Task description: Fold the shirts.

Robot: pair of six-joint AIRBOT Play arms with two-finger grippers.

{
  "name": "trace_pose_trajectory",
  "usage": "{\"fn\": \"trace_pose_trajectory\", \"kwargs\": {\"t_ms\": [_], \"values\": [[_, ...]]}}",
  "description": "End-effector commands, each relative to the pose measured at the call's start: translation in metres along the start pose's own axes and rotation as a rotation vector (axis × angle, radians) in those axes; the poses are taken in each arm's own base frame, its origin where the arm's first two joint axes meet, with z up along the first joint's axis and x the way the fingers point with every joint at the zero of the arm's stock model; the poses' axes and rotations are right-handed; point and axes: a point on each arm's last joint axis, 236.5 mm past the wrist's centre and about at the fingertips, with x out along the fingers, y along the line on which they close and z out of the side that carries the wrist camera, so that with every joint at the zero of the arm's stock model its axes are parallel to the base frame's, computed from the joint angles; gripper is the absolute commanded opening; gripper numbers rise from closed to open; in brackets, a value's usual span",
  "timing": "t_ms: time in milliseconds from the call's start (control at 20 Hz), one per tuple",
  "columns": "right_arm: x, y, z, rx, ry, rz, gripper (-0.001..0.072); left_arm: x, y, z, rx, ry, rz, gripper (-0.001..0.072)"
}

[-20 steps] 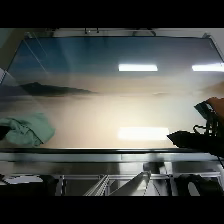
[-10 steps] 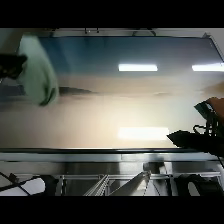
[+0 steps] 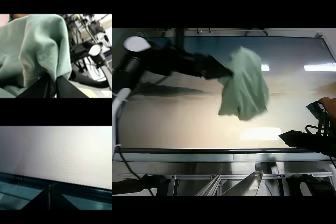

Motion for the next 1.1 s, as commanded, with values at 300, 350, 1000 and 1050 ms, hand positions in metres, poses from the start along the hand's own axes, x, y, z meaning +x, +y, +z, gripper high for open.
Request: {"fn": "trace_pose_trajectory", "kwargs": {"t_ms": [300, 350, 1000, 1050], "values": [[-0.001, 0.014, 0.008, 0.026, -0.034, 0.061, 0.0020, -0.001, 0.078, -0.041, -0.261, 0.171, 0.005, 0.0320], [-0.001, 0.012, 0.013, 0.033, -0.053, 0.052, 0.0101, -0.016, 0.090, -0.049, -0.308, 0.193, 0.049, 0.0320], [0.112, -0.093, 0.131, 0.391, 0.048, 0.172, 0.0322, -0.008, 0.199, -0.204, -0.798, 0.233, 0.263, 0.0720], [0.123, -0.093, 0.135, 0.410, 0.057, 0.198, 0.0321, -0.006, 0.203, -0.212, -0.816, 0.231, 0.277, 0.0720]]}}
